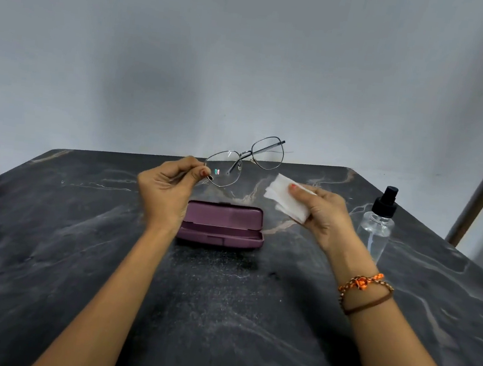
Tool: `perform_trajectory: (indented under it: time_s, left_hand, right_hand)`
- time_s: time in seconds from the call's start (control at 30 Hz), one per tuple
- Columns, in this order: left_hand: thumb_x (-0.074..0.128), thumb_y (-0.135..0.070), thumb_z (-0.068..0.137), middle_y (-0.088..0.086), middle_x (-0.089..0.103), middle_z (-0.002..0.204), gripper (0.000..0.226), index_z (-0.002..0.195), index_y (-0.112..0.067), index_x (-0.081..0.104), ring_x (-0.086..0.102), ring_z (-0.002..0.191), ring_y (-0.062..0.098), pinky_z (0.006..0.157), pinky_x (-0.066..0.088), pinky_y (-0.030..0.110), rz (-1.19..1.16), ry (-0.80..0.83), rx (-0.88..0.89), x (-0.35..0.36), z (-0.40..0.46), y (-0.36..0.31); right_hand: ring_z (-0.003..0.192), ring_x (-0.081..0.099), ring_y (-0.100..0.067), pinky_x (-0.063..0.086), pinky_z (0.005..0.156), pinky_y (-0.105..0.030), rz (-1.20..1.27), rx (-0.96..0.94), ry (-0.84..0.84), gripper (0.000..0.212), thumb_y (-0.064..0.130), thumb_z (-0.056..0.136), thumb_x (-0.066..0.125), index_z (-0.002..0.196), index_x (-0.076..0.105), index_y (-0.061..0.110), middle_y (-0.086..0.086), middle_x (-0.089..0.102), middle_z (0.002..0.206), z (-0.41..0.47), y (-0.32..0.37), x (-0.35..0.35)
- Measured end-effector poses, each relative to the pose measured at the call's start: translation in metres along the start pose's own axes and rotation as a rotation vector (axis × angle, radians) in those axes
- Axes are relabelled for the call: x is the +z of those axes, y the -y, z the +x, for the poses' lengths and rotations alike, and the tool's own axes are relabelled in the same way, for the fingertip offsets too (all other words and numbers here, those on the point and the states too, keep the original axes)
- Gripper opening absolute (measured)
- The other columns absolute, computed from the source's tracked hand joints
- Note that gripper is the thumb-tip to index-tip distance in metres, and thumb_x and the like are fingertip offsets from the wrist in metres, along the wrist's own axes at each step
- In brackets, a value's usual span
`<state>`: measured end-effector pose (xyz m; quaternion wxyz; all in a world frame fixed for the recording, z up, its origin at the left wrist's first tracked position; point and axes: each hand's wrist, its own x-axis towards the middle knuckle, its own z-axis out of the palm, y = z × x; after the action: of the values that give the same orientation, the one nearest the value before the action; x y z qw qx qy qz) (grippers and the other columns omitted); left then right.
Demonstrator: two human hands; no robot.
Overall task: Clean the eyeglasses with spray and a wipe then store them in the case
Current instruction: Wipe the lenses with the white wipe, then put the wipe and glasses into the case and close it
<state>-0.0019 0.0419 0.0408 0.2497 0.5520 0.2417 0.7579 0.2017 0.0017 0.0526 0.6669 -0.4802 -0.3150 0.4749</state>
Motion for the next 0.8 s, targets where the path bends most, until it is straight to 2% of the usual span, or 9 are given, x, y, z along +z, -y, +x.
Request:
perform_trajectory:
  time_s: [0.07, 0.17, 0.2, 0.27, 0.4, 0.53, 0.6, 0.67, 0.8]
  left_hand:
    - [0.068, 0.008, 0.066, -0.025, 0.067, 0.058, 0.034, 0.098, 0.004, 0.058, 0.063, 0.061, -0.004, 0.063, 0.051, 0.009, 0.01, -0.01, 0.001, -0.001, 0.001, 0.002]
    - [0.069, 0.006, 0.066, -0.025, 0.067, 0.058, 0.033, 0.097, 0.001, 0.06, 0.063, 0.061, -0.004, 0.063, 0.052, 0.01, 0.02, -0.011, -0.016, -0.003, 0.0, 0.003]
    - [0.069, 0.006, 0.066, -0.025, 0.067, 0.058, 0.032, 0.096, -0.001, 0.061, 0.063, 0.061, -0.004, 0.062, 0.051, 0.01, 0.023, -0.003, -0.025, -0.003, -0.001, 0.003]
    - [0.07, 0.006, 0.066, -0.025, 0.067, 0.057, 0.03, 0.093, -0.003, 0.062, 0.063, 0.06, -0.005, 0.062, 0.051, 0.009, 0.028, 0.007, -0.045, -0.004, -0.002, 0.003]
    - [0.072, 0.001, 0.065, -0.023, 0.067, 0.056, 0.03, 0.093, -0.001, 0.063, 0.063, 0.062, -0.003, 0.066, 0.054, 0.014, 0.027, -0.024, -0.075, -0.006, -0.001, 0.004]
    - [0.074, -0.004, 0.063, -0.024, 0.067, 0.056, 0.024, 0.085, -0.007, 0.067, 0.062, 0.063, -0.004, 0.067, 0.052, 0.014, 0.03, -0.046, -0.093, -0.006, -0.001, 0.004]
    - [0.075, -0.006, 0.062, -0.023, 0.067, 0.057, 0.021, 0.082, -0.009, 0.068, 0.062, 0.064, -0.003, 0.07, 0.054, 0.017, 0.035, -0.042, -0.095, -0.006, -0.002, 0.003]
    - [0.075, -0.005, 0.062, -0.023, 0.067, 0.057, 0.026, 0.087, -0.006, 0.066, 0.062, 0.064, -0.002, 0.071, 0.054, 0.018, 0.036, -0.044, -0.09, -0.005, -0.002, 0.002]
    - [0.074, -0.005, 0.063, -0.022, 0.068, 0.058, 0.028, 0.09, -0.004, 0.065, 0.063, 0.064, -0.001, 0.07, 0.054, 0.018, 0.033, -0.04, -0.088, -0.005, -0.002, 0.001]
  right_hand:
    - [0.067, 0.06, -0.018, 0.059, 0.065, -0.033, -0.165, -0.039, -0.058, 0.013, 0.001, 0.081, 0.062, 0.07, 0.059, 0.008, -0.01, 0.062, 0.075, 0.003, 0.0, -0.01]
    - [0.068, 0.06, -0.018, 0.056, 0.057, -0.026, -0.405, -0.07, -0.121, 0.016, -0.001, 0.079, 0.06, 0.069, 0.06, 0.011, -0.011, 0.063, 0.078, 0.006, -0.006, -0.021]
    - [0.072, 0.06, -0.02, 0.055, 0.063, -0.03, -0.482, -0.084, -0.133, 0.015, -0.001, 0.078, 0.06, 0.069, 0.061, 0.011, -0.013, 0.064, 0.083, 0.008, -0.009, -0.023]
    - [0.082, 0.06, -0.023, 0.052, 0.076, -0.037, -0.591, -0.108, -0.134, 0.012, -0.002, 0.075, 0.06, 0.076, 0.064, 0.01, -0.014, 0.065, 0.089, 0.009, -0.014, -0.023]
    - [0.088, 0.058, -0.022, 0.048, 0.077, -0.031, -0.772, -0.146, -0.109, 0.015, 0.002, 0.075, 0.06, 0.085, 0.067, 0.011, -0.012, 0.063, 0.094, 0.011, -0.023, -0.021]
    - [0.105, 0.057, -0.028, 0.045, 0.088, -0.032, -1.045, -0.221, -0.135, 0.024, 0.006, 0.075, 0.059, 0.096, 0.069, 0.011, -0.014, 0.065, 0.109, 0.013, -0.028, -0.022]
    - [0.109, 0.055, -0.029, 0.043, 0.09, -0.032, -1.116, -0.23, -0.124, 0.028, 0.008, 0.075, 0.059, 0.102, 0.067, 0.012, -0.014, 0.064, 0.112, 0.014, -0.029, -0.022]
    - [0.111, 0.054, -0.03, 0.043, 0.092, -0.033, -1.156, -0.224, -0.121, 0.033, 0.01, 0.075, 0.06, 0.108, 0.064, 0.013, -0.014, 0.064, 0.113, 0.016, -0.03, -0.024]
    - [0.112, 0.053, -0.031, 0.044, 0.091, -0.034, -1.2, -0.185, -0.13, 0.041, 0.014, 0.076, 0.06, 0.117, 0.058, 0.015, -0.014, 0.062, 0.116, 0.018, -0.033, -0.027]
